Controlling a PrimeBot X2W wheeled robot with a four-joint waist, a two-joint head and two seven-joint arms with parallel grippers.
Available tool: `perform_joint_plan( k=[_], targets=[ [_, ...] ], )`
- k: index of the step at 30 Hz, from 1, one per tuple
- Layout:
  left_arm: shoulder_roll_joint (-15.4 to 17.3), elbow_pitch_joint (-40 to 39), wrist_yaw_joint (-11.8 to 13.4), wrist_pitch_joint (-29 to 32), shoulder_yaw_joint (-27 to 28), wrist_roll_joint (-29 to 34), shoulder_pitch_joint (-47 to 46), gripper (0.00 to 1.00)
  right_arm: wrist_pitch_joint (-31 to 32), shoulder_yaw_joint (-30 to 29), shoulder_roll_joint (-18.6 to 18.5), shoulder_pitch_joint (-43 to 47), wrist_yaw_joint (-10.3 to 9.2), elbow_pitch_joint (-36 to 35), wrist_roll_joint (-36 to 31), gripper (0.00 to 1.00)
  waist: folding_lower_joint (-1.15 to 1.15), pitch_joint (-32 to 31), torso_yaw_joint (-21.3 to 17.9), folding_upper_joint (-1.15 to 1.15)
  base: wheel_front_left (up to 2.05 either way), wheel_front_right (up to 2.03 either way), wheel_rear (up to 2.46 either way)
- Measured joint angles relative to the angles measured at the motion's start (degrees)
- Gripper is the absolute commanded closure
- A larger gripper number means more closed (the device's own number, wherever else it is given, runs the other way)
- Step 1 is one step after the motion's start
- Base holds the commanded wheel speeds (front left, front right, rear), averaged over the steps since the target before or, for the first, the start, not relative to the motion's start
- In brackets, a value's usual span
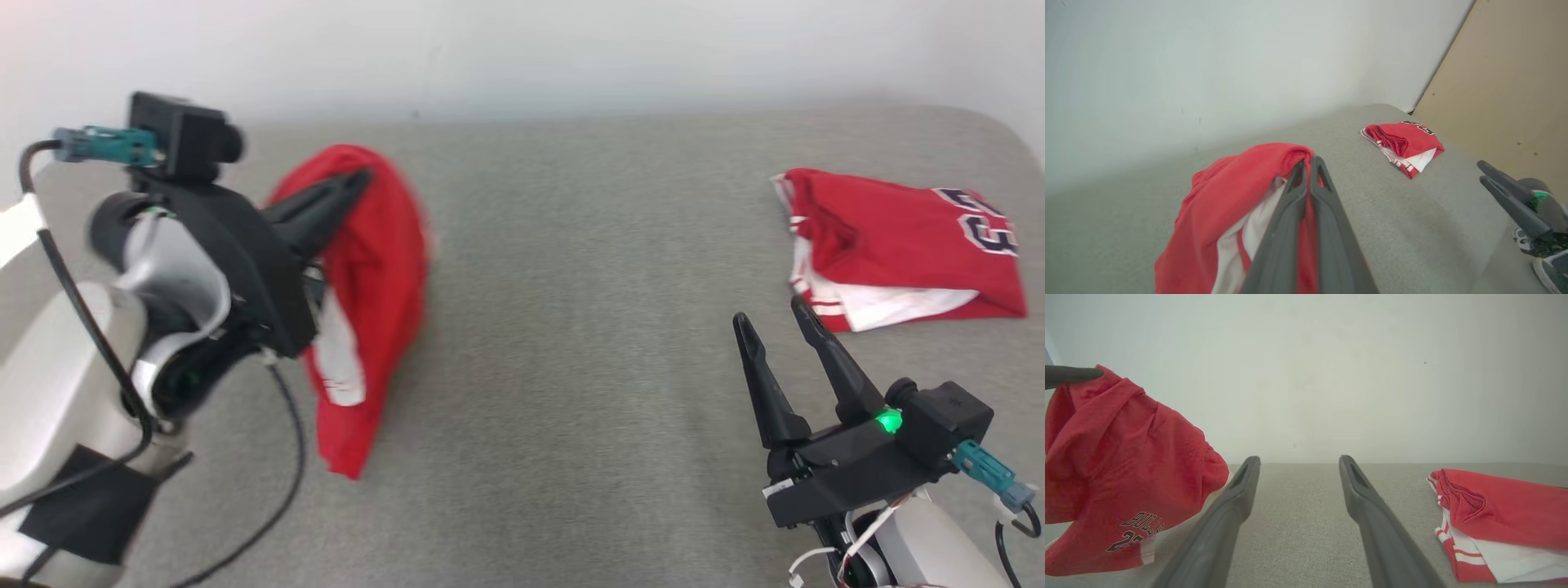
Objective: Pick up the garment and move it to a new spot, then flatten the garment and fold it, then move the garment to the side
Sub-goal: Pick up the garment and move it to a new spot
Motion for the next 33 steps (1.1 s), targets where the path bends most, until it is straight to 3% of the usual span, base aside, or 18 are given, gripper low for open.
perform_joint_plan(
  k=[8,14,16,18,19,20,21,26,33],
  targets=[
    [-2.7,-11.8,0.0,-1.2,-1.7,-8.9,-0.5,1.0,0.0,-1.5,-0.2,1.7,0.0,-1.6,0.0,0.0,0.0,-1.6,-5.1,0.0,0.0,0.0,0.0],
    [3.3,-7.0,0.0,0.0,-7.8,-5.9,-0.5,1.0,0.0,-2.0,-0.2,2.6,0.02,-3.0,0.0,0.0,0.01,-1.6,-8.1,0.0,0.0,0.0,0.0],
    [3.6,-3.7,0.0,-0.6,-9.0,-5.3,-0.3,0.82,0.0,-2.2,-0.2,2.6,0.03,-3.3,0.0,0.0,0.01,-1.1,-8.8,0.0,0.0,0.0,0.0],
    [3.9,-0.7,0.0,-1.1,-11.3,-4.3,-0.3,0.81,0.0,-2.2,-0.2,2.5,0.08,-3.3,-0.1,0.0,0.01,-0.5,-9.2,0.0,0.0,0.0,0.0],
    [4.1,1.2,0.0,-1.5,-12.1,-3.6,-0.2,0.68,0.0,-2.2,0.0,2.4,0.09,-3.4,-0.1,0.0,0.01,-0.2,-9.4,0.0,0.0,0.0,0.0],
    [4.0,3.7,0.0,-2.4,-12.2,-2.7,-0.1,0.22,0.0,-2.1,0.1,2.3,0.09,-3.4,-0.1,0.0,0.01,0.2,-9.6,0.0,0.0,0.0,0.0],
    [4.1,5.9,0.0,-3.3,-12.1,-2.2,0.0,0.0,0.0,-2.0,0.2,2.1,0.1,-3.6,-0.1,0.0,0.01,0.5,-9.8,0.0,0.0,0.0,0.0],
    [5.1,11.9,0.0,-7.2,-12.5,-1.0,-0.1,0.0,0.0,-2.0,0.6,0.3,0.52,-3.7,-0.2,0.0,0.02,2.1,-10.8,0.0,0.0,0.0,0.0],
    [4.7,12.9,0.0,-13.6,-14.2,-1.5,-2.3,0.0,0.0,-3.9,0.0,1.3,0.52,-2.8,-0.2,0.0,0.02,3.1,-10.0,0.01,0.0,0.0,0.0]
  ],
)
